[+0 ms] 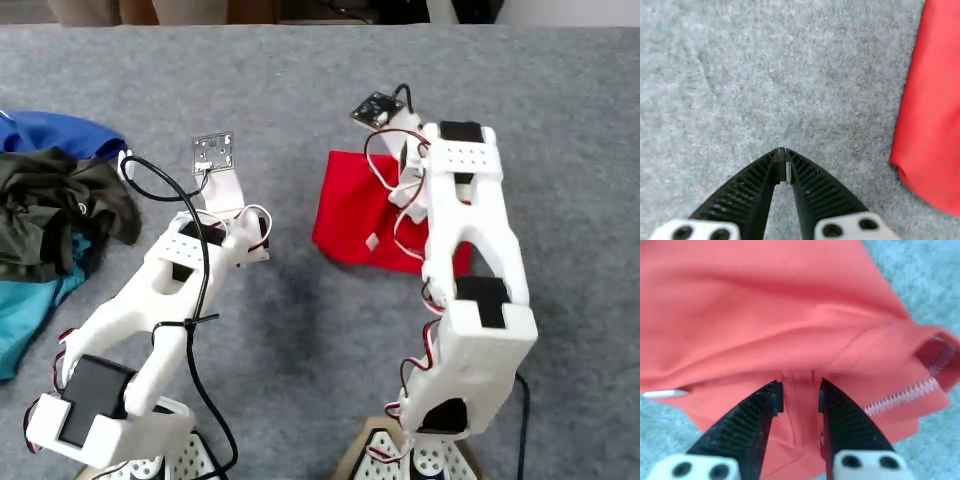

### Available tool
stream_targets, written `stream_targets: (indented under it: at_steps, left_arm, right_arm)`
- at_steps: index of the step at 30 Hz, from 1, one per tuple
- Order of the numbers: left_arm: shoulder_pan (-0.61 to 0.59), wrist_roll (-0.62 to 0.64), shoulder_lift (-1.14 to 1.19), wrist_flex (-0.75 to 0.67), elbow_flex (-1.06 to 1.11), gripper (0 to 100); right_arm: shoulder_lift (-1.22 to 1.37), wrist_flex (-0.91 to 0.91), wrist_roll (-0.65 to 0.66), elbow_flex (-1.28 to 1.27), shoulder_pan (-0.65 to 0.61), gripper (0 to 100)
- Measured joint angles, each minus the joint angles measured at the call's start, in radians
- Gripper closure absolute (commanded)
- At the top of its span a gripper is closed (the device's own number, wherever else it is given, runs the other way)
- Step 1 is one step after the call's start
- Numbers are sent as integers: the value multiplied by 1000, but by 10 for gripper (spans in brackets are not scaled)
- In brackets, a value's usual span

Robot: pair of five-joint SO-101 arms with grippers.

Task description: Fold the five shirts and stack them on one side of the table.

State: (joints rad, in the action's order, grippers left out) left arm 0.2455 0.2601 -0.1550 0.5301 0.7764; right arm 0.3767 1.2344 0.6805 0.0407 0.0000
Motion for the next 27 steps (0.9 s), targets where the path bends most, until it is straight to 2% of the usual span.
stream_targets:
  at_steps: [8,13,27]
  left_arm:
    - [0,0,0,0,0,980]
    - [0,0,0,0,0,980]
    - [0,0,0,0,0,980]
  right_arm:
    - [160,8,-18,146,-3,868]
    - [189,44,-18,189,-3,995]
    - [189,189,-41,338,-3,994]
